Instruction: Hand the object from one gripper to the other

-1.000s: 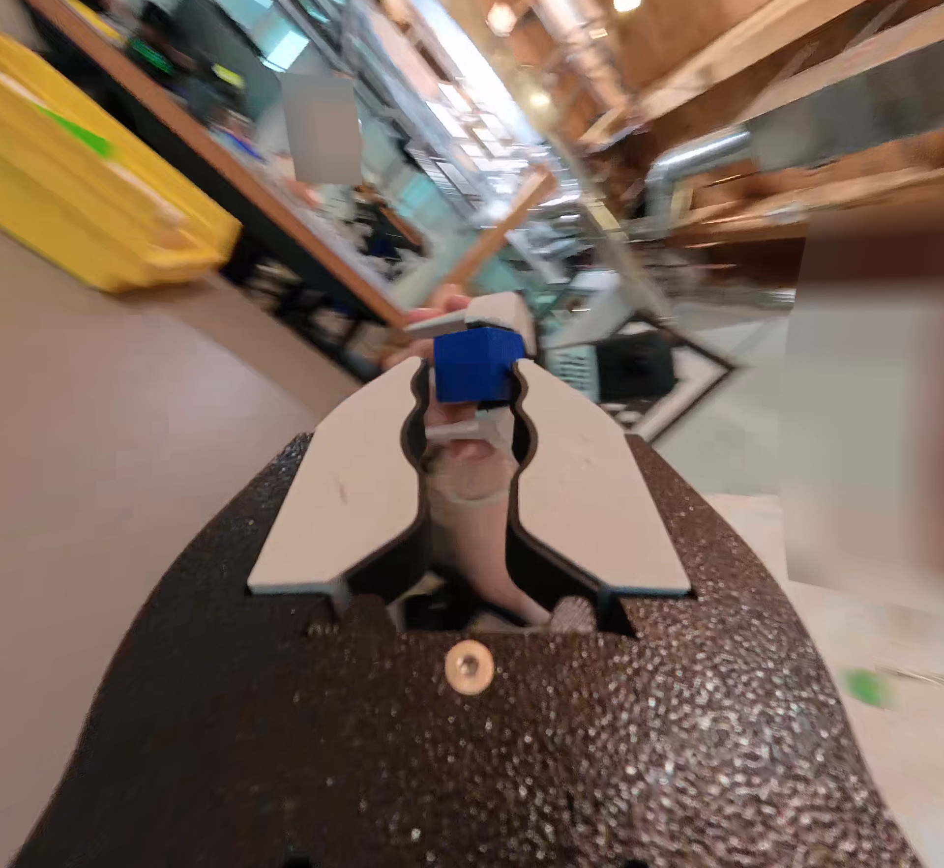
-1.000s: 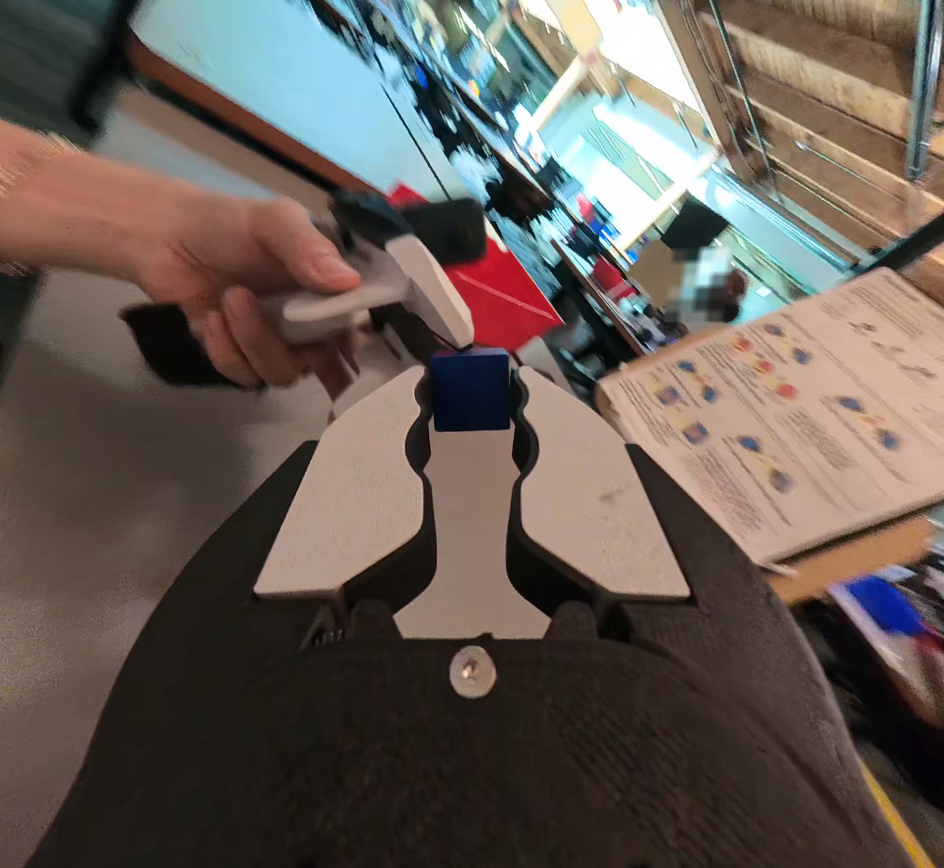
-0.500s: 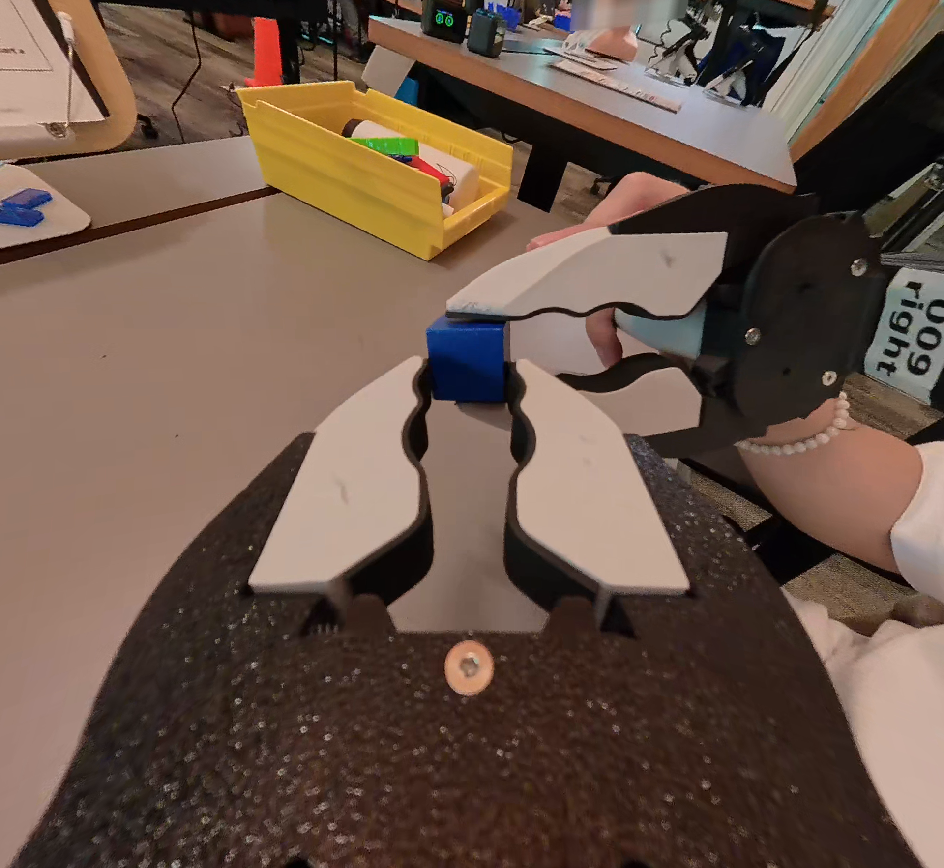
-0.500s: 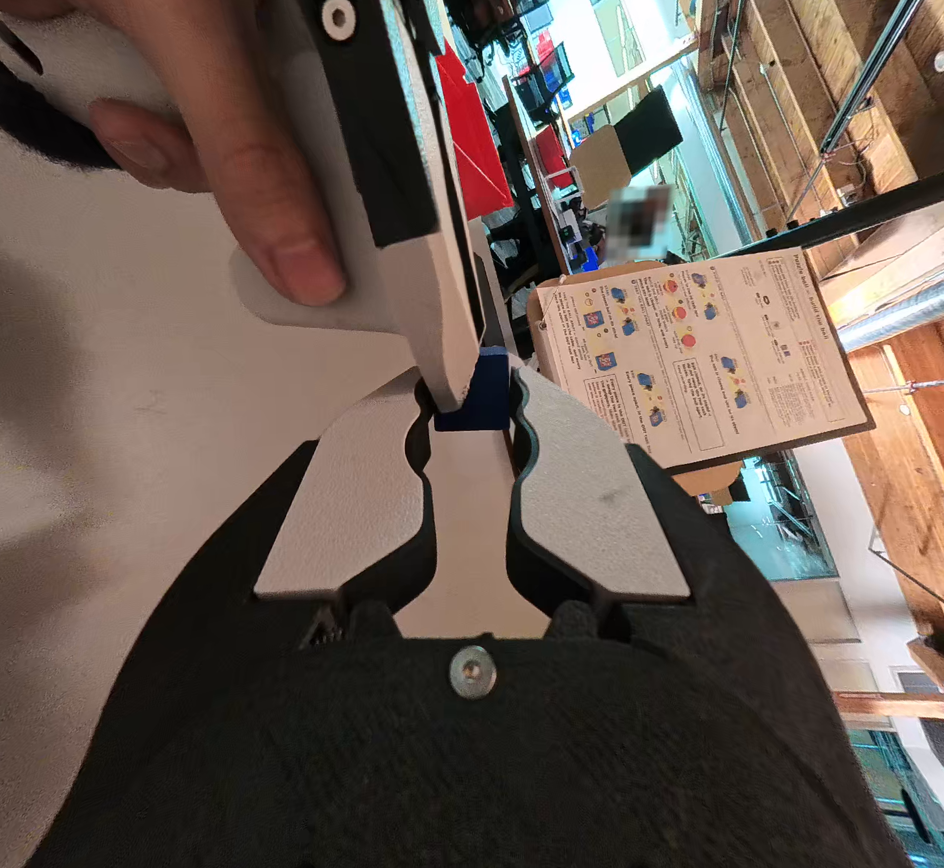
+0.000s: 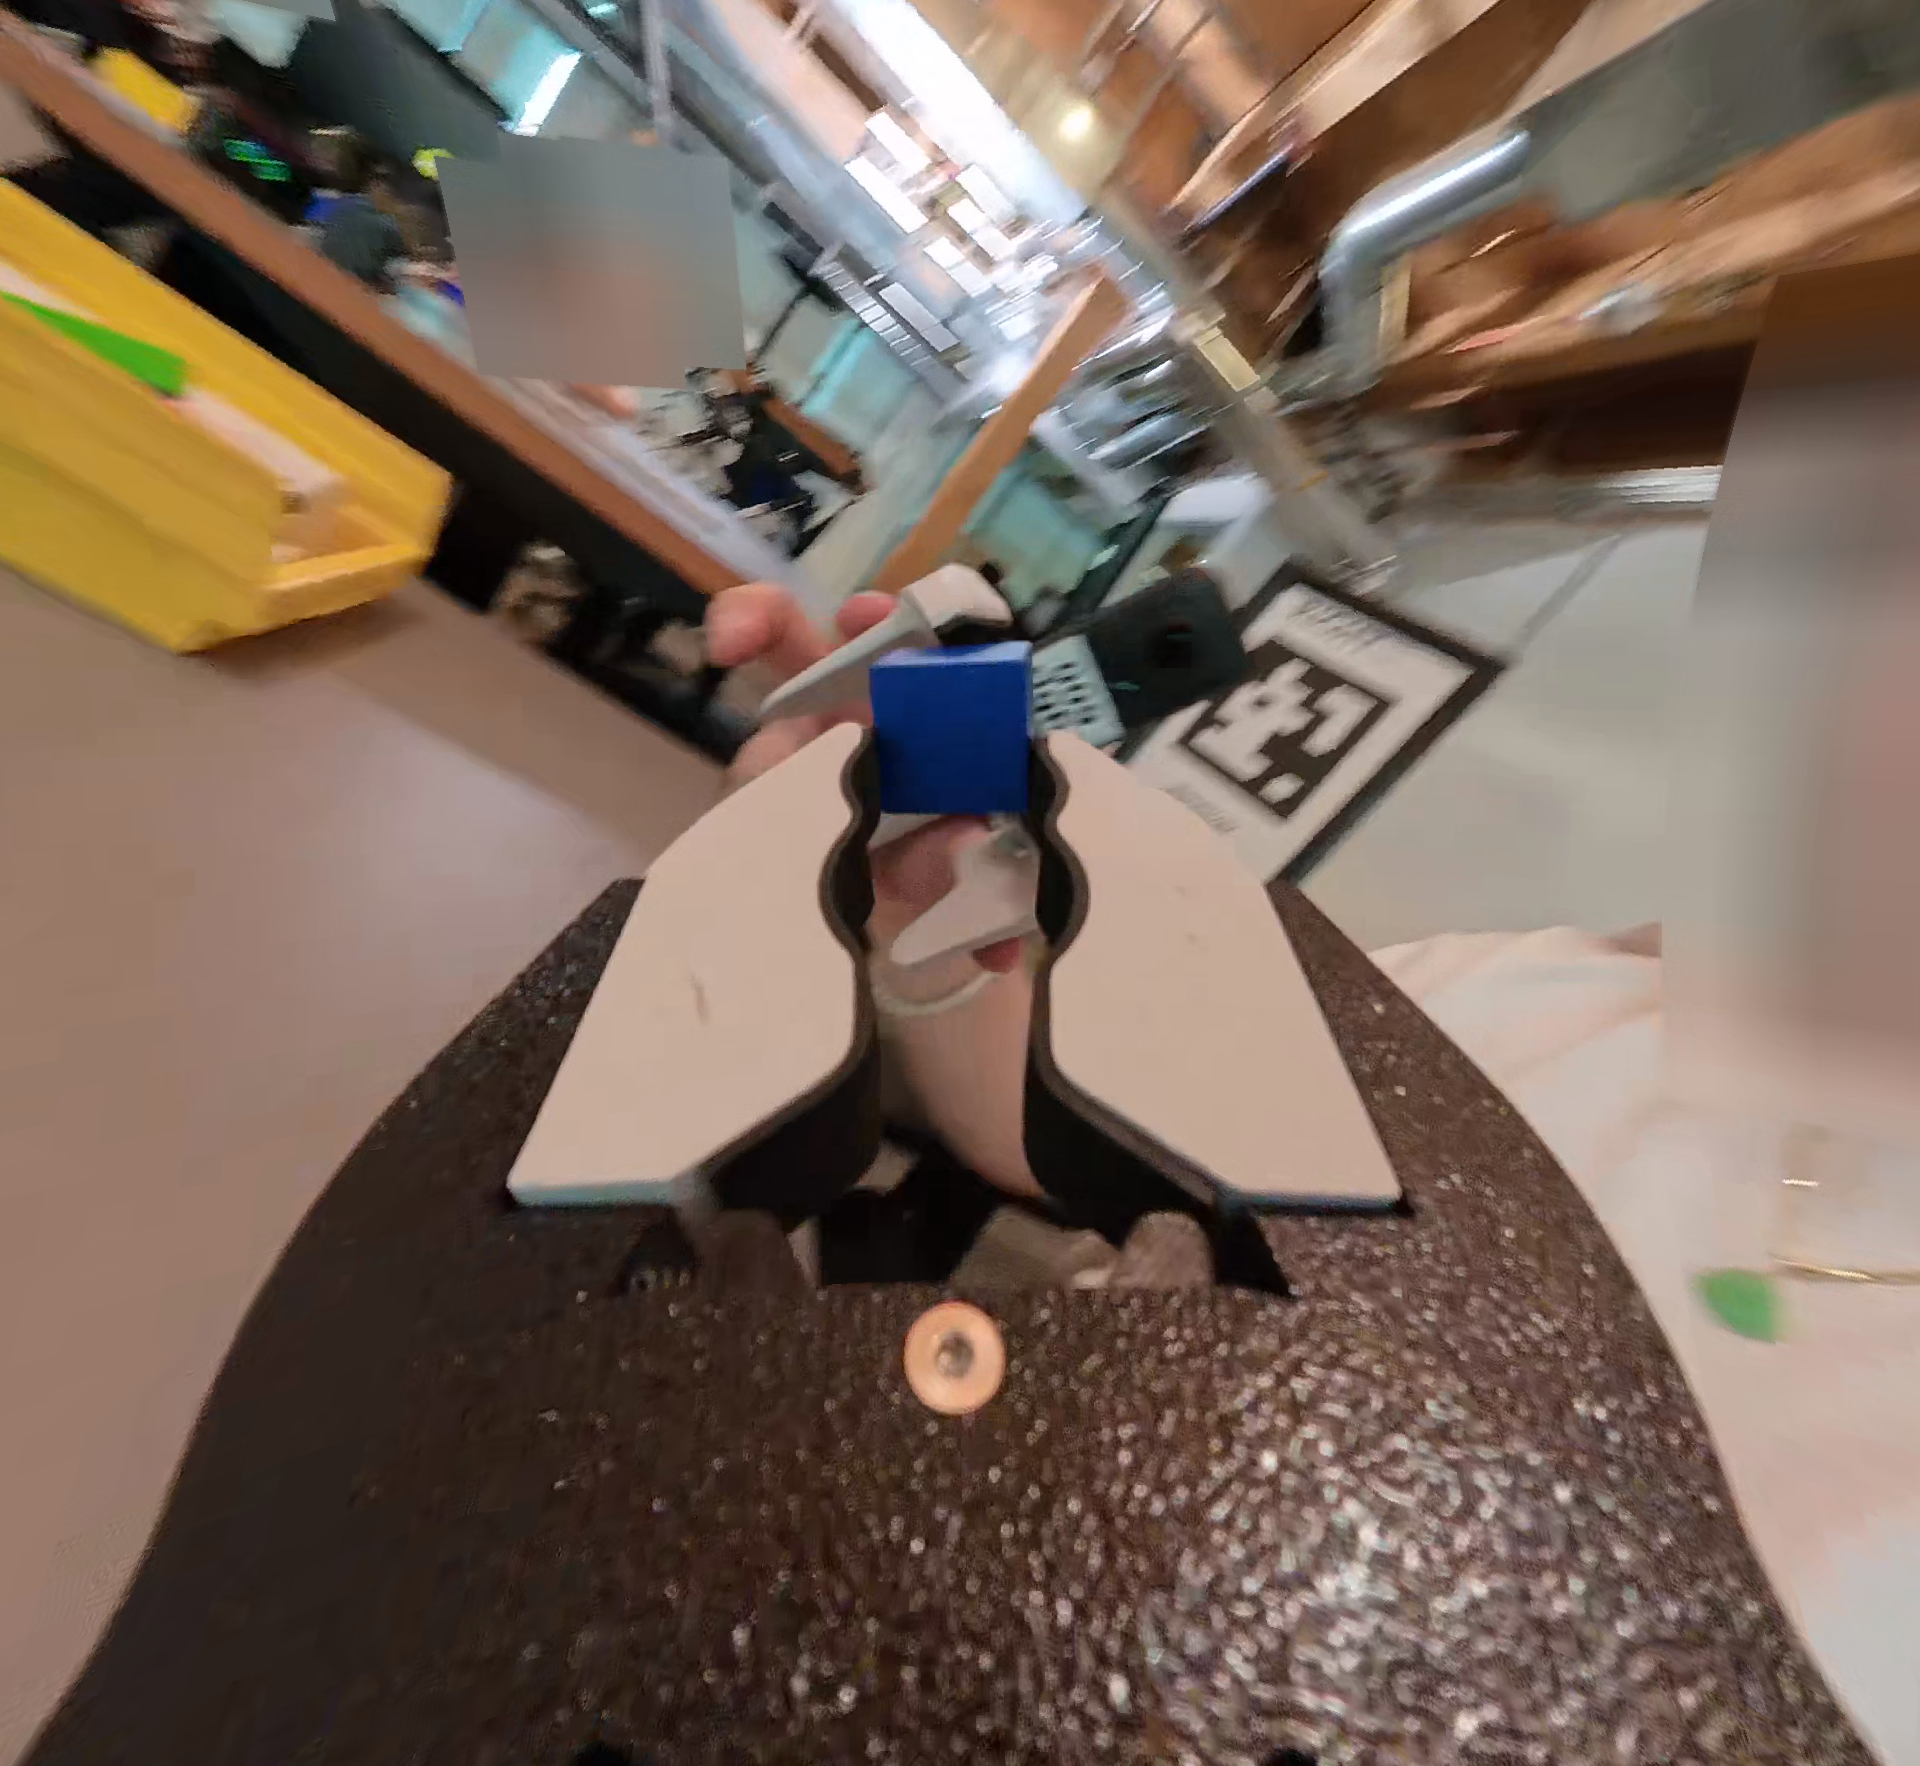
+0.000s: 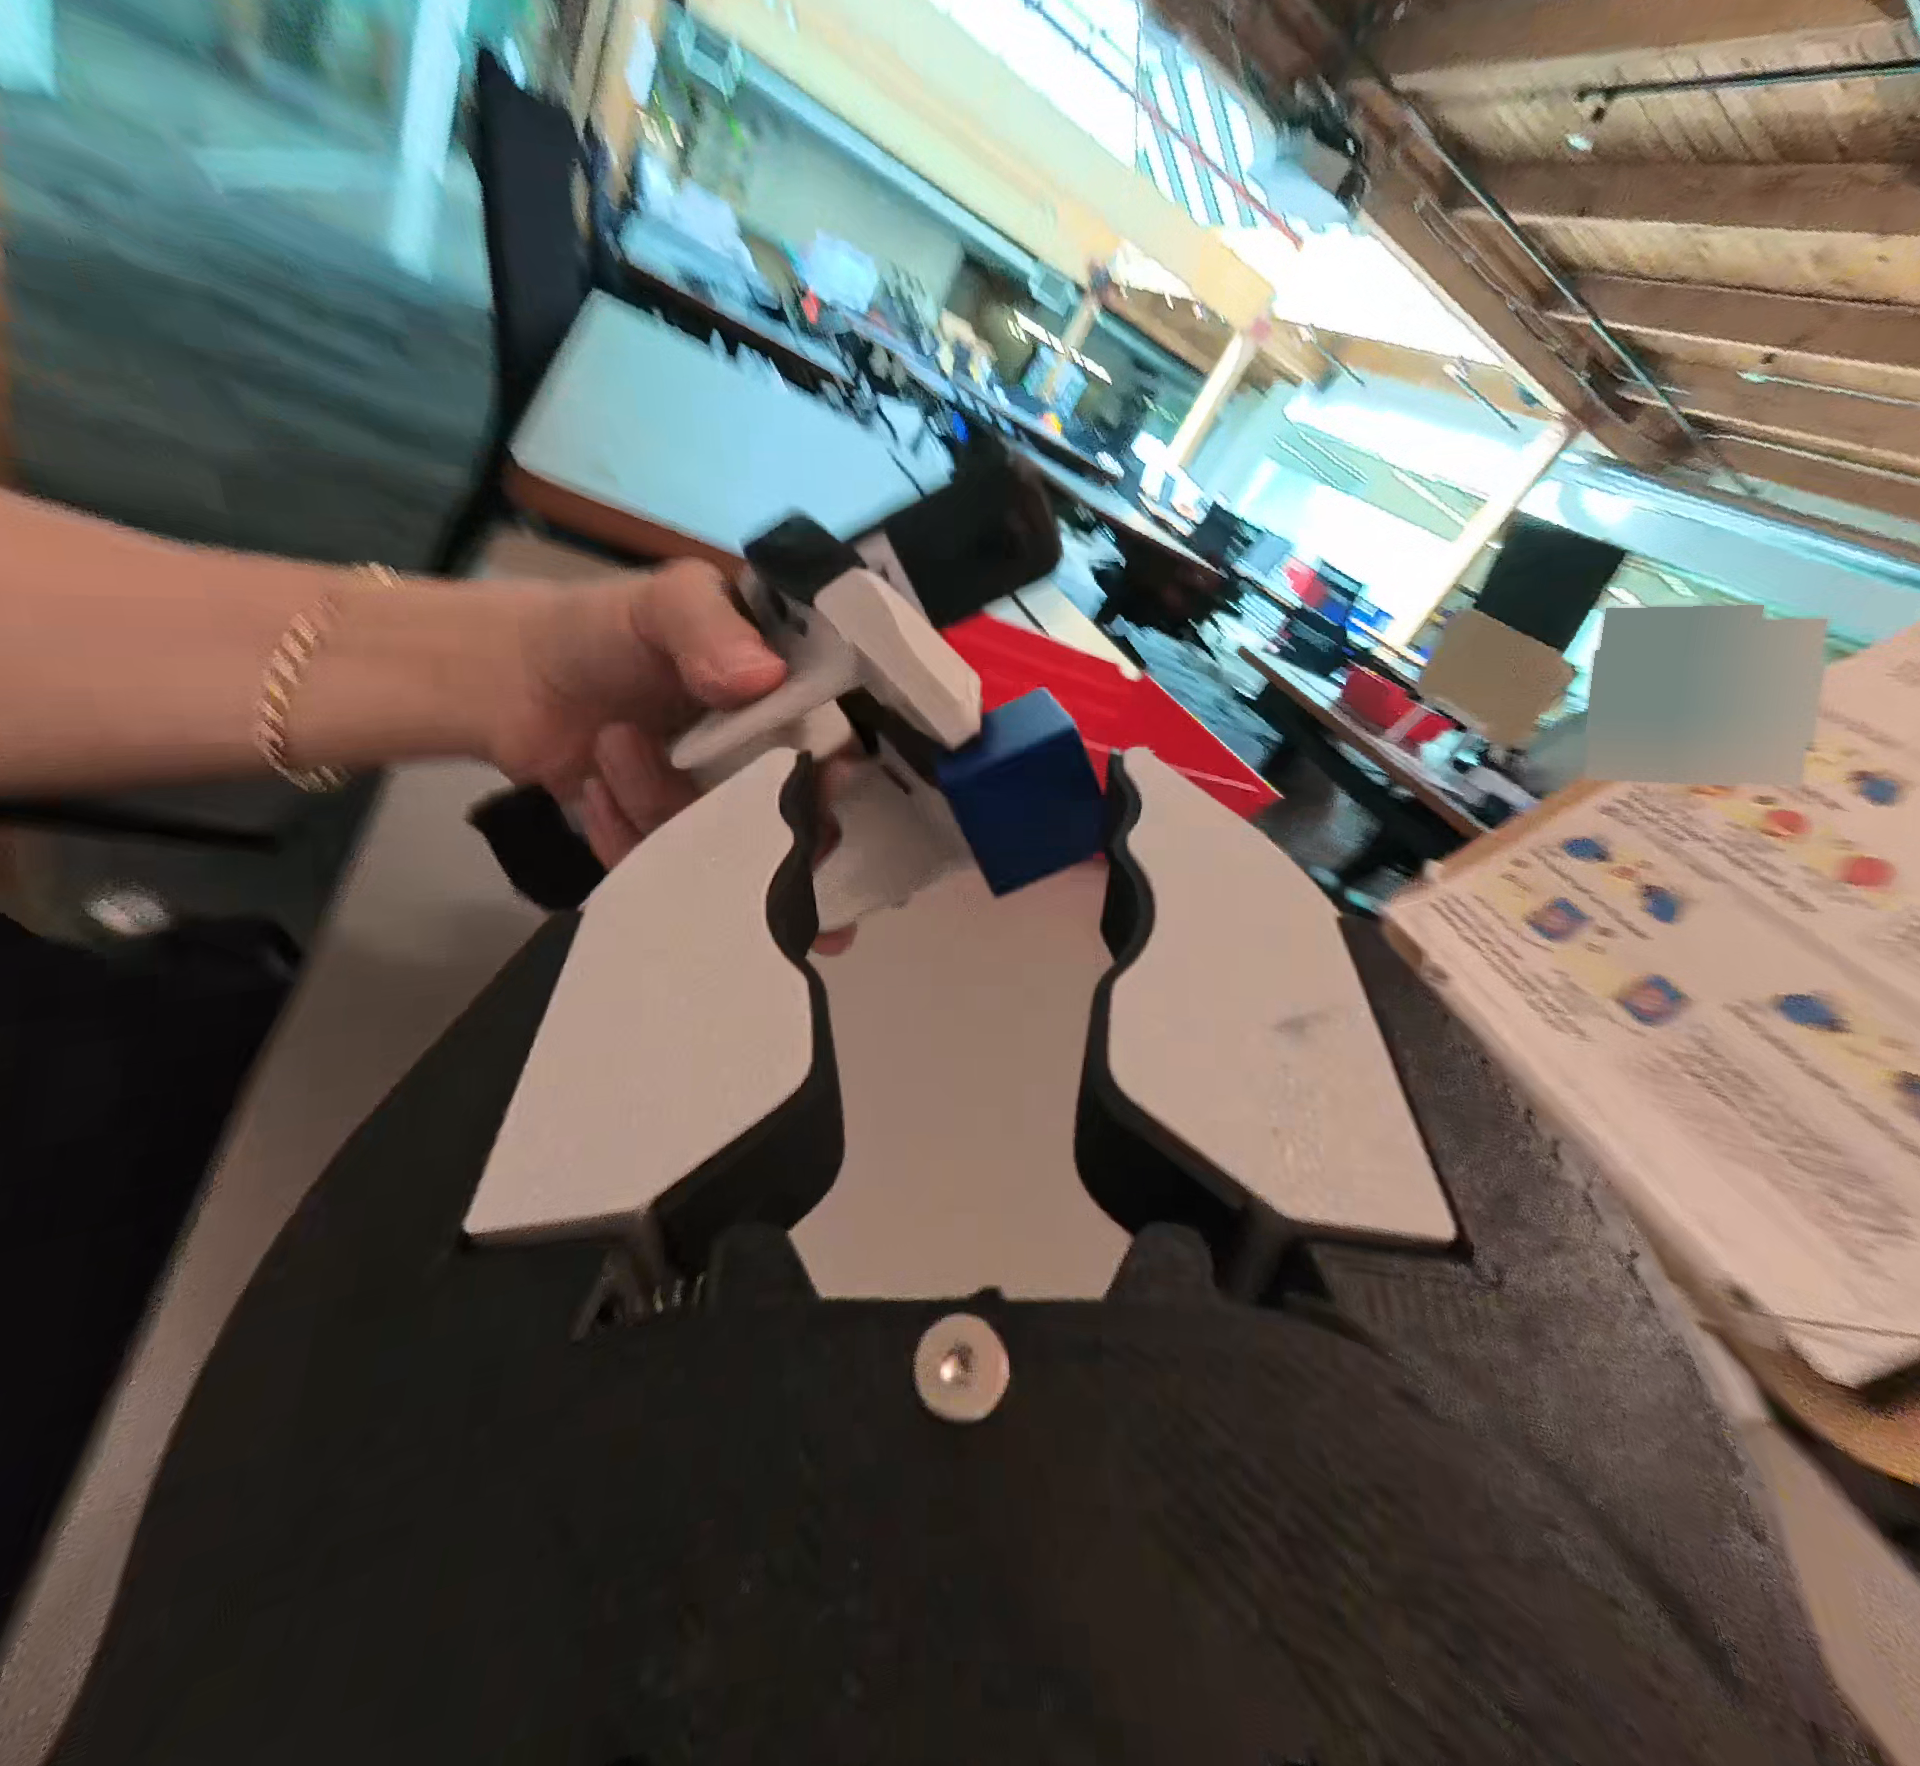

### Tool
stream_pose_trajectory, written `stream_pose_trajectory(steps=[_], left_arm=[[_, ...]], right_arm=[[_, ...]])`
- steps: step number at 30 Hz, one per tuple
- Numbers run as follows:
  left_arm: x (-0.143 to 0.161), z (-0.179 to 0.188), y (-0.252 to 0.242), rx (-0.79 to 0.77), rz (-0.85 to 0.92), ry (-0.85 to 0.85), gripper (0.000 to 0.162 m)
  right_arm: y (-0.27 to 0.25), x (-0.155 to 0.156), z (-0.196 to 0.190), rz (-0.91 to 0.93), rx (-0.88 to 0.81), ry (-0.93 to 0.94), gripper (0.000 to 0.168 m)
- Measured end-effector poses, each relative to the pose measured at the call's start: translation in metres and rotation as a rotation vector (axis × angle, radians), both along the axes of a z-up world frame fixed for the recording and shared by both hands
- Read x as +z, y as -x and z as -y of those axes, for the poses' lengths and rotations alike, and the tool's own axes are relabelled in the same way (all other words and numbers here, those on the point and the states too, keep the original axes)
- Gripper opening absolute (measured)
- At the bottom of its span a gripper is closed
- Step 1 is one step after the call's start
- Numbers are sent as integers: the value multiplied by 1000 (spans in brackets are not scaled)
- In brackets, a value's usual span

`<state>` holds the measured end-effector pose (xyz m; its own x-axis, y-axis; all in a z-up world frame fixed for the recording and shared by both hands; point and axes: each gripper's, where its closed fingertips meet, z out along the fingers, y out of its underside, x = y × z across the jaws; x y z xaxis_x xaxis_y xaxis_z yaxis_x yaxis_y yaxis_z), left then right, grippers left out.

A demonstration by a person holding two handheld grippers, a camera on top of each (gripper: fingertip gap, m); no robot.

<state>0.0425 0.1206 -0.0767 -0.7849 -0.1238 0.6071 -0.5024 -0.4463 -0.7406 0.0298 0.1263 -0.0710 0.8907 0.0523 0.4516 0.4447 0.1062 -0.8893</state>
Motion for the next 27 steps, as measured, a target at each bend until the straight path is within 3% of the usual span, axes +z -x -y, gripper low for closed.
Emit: stream_pose_trajectory(steps=[1, 3, 5, 8, 13, 18, 21, 25, 27], left_arm=[[6, -2, 3, -44, -5, 76, 27], [15, -6, 10, -102, 40, 179, 27], [17, -9, 12, -60, 136, 168, 27], [16, -13, 13, 56, 300, 52, 27], [12, -16, 14, 295, 621, -210, 27], [-6, -17, 7, 454, 856, -532, 27], [-15, -18, 3, 481, 913, -630, 27], [-30, -15, -2, 483, 967, -750, 27], [-32, -14, -6, 498, 972, -781, 27]], right_arm=[[2, 5, 3, -65, 41, -26, 54], [1, 11, 5, -228, 107, -39, 56], [-8, 16, 5, -427, 112, -24, 60], [-28, 14, 4, -764, 63, 11, 67], [-19, 8, 5, -1205, 336, 109, 61], [-13, -9, -7, -1308, 420, 176, 60], [-6, -10, -9, -1339, 487, 190, 44], [-6, -22, -15, -1324, 442, 236, 46], [-13, -27, -16, -1326, 402, 231, 35]])
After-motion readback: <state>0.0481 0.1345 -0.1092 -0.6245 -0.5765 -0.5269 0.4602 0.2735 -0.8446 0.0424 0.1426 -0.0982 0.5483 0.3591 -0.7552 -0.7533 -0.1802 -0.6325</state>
